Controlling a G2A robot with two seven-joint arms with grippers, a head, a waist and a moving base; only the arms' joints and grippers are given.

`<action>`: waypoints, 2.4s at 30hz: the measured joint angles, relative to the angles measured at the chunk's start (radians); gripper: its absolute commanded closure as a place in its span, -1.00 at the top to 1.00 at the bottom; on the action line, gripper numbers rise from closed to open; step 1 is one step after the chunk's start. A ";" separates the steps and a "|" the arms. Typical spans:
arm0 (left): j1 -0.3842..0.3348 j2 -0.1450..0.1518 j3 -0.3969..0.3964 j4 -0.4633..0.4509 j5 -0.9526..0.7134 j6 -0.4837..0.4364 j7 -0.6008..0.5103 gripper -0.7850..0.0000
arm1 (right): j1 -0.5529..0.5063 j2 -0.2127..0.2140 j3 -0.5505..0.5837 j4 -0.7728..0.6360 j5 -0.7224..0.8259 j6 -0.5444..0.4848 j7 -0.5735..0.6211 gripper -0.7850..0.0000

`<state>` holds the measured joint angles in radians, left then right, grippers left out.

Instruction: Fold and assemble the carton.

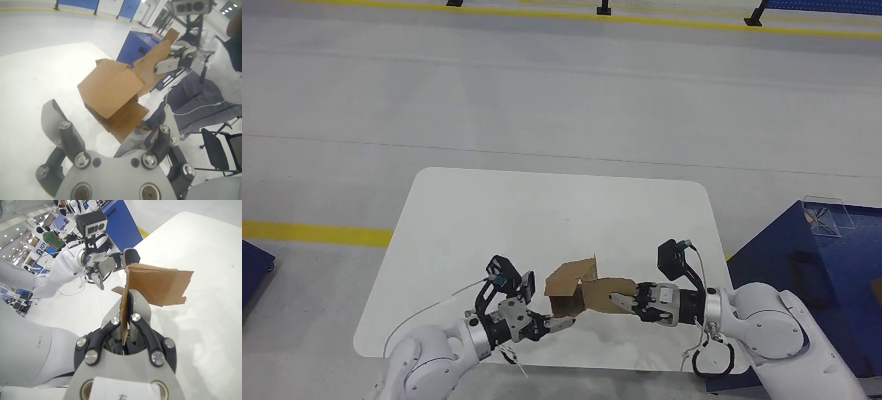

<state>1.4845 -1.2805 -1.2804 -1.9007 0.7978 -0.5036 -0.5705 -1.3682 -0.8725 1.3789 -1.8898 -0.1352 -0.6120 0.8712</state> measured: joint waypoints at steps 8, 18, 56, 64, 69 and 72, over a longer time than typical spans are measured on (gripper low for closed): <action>-0.004 -0.003 0.025 0.033 -0.144 0.122 -0.009 0.65 | -0.008 0.000 -0.008 -0.012 -0.028 -0.007 -0.024 -1.00; -0.041 0.005 0.023 0.071 -0.181 0.170 -0.040 0.67 | -0.017 0.001 -0.015 -0.019 -0.055 -0.015 -0.048 -1.00; -0.136 0.015 0.101 0.218 -0.215 0.198 0.026 -0.04 | -0.003 -0.004 -0.076 -0.032 -0.125 -0.043 -0.118 -1.00; -0.130 0.022 0.086 0.199 -0.264 0.170 0.017 0.01 | 0.014 -0.006 -0.091 -0.011 -0.131 -0.027 -0.119 -1.00; -0.115 0.030 0.059 0.172 -0.238 0.178 0.030 0.03 | 0.033 -0.006 -0.117 0.007 -0.086 -0.026 -0.068 -1.00; -0.113 0.032 0.057 0.169 -0.240 0.182 0.029 0.64 | 0.048 -0.006 -0.125 0.018 -0.050 -0.035 -0.048 -1.00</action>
<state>1.3712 -1.2489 -1.2237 -1.7317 0.5577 -0.3216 -0.5411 -1.3205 -0.8784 1.2542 -1.8719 -0.1853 -0.6467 0.8235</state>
